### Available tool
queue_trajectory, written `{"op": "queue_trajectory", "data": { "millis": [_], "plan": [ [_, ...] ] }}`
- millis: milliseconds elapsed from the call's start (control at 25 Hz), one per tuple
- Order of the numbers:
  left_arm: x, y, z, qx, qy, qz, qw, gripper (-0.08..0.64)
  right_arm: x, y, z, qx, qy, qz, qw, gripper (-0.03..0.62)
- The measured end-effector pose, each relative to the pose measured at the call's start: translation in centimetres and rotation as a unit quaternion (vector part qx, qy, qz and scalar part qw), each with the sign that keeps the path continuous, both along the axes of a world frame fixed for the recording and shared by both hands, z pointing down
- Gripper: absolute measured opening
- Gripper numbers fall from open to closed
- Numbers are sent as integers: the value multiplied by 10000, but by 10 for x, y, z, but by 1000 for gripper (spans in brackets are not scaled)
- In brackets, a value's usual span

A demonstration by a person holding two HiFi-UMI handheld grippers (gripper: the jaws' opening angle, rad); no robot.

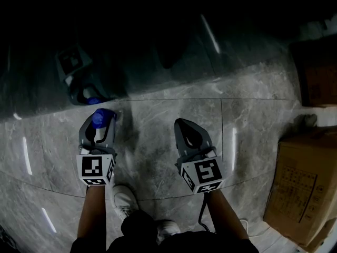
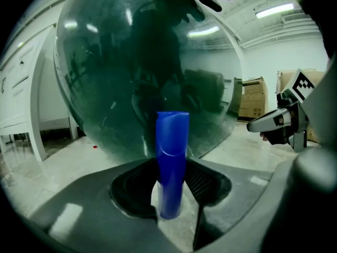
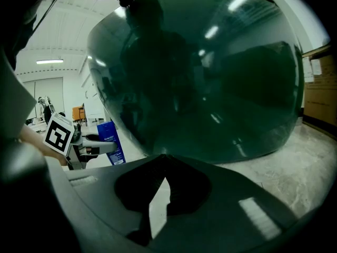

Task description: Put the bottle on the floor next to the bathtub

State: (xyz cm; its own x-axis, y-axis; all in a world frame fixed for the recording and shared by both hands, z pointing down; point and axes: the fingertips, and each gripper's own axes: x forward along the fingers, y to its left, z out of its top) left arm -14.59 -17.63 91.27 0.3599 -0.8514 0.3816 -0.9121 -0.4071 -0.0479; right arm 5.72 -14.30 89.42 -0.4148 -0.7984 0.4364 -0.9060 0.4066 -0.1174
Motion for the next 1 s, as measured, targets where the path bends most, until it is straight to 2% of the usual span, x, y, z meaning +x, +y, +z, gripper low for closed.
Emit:
{"op": "queue_trajectory", "data": {
  "millis": [680, 1000],
  "plan": [
    [2, 4, -2, -37, -15, 14, 10000, 258, 3, 6, -5, 80, -58, -5, 10000, 28],
    [1, 5, -6, -8, -27, 21, 10000, 273, 6, 8, -12, 150, -59, 18, 9999, 28]
  ]
}}
